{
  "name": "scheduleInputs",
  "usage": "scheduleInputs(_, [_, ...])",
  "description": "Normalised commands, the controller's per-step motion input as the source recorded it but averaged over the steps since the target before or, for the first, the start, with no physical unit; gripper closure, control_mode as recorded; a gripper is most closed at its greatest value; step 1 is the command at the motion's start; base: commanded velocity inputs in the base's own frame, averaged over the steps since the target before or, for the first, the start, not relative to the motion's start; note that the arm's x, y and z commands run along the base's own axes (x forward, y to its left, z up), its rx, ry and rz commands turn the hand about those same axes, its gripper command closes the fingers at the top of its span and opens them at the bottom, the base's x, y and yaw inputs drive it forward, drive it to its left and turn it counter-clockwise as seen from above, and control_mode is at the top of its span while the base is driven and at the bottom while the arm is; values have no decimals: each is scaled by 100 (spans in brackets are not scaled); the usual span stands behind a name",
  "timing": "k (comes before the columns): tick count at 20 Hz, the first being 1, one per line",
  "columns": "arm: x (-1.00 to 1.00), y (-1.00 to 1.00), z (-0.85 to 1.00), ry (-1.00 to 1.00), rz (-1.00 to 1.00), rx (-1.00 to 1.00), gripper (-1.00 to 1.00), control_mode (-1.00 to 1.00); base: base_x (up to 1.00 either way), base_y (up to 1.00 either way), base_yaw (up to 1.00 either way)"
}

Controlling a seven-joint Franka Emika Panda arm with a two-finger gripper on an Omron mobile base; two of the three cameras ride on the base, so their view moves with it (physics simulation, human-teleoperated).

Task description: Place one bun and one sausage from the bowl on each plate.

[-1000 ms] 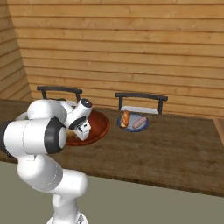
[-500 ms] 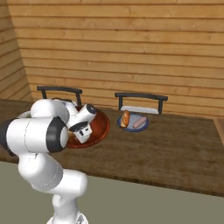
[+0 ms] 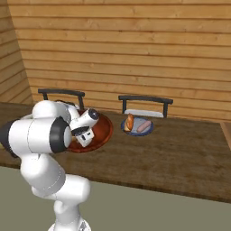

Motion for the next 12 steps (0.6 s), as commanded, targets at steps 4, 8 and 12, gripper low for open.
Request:
scheduleInputs(4, [14, 41, -33, 0, 0, 0, 100, -100, 0, 0, 0])
scheduleInputs(8, [3, 14, -8, 0, 1, 0, 100, -100, 0, 0, 0])
scheduleInputs(12, [-20, -10, 10, -3, 0, 0, 100, -100, 0, 0, 0])
